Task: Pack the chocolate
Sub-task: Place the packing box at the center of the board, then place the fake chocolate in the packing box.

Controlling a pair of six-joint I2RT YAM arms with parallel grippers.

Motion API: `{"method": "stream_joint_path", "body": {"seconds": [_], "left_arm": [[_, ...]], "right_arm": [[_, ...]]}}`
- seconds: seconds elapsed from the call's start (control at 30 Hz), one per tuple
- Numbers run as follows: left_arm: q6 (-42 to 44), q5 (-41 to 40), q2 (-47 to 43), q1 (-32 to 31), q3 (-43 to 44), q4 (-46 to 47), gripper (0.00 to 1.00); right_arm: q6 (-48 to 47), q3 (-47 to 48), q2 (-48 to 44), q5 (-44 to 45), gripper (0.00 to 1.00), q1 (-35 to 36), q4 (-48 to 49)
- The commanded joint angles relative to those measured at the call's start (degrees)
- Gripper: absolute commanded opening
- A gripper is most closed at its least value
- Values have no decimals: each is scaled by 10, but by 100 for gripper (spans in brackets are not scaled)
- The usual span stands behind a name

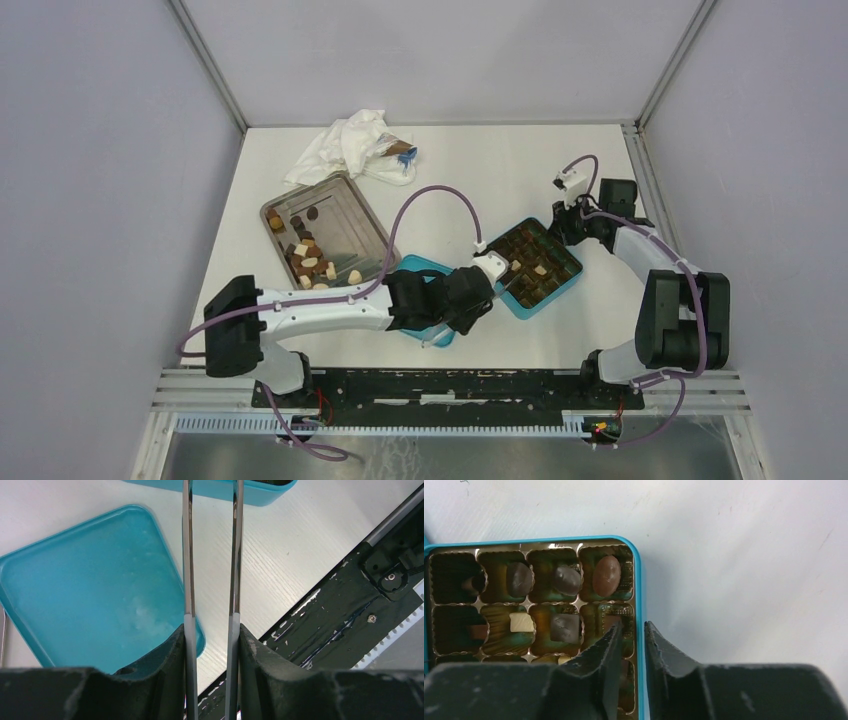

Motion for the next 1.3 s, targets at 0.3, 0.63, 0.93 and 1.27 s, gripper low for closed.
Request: {"method": "stream_joint_path", "body": {"seconds": [0.3,0.63,0.93,1.27], "left_arm": [[-21,10,39,-3,74,-14,4],[-23,-2,64,-3,91,-25,9],[-29,-17,75,-3,98,-31,30],[-31,-18,79,-3,101,-31,42]], "right_arm": [[9,28,-9,-24,47,-11,14],[3,25,-16,-39,51,-21,10],[-1,22,-18,-45,51,-23,8],[-3,22,-20,-49,51,-23,6]]}}
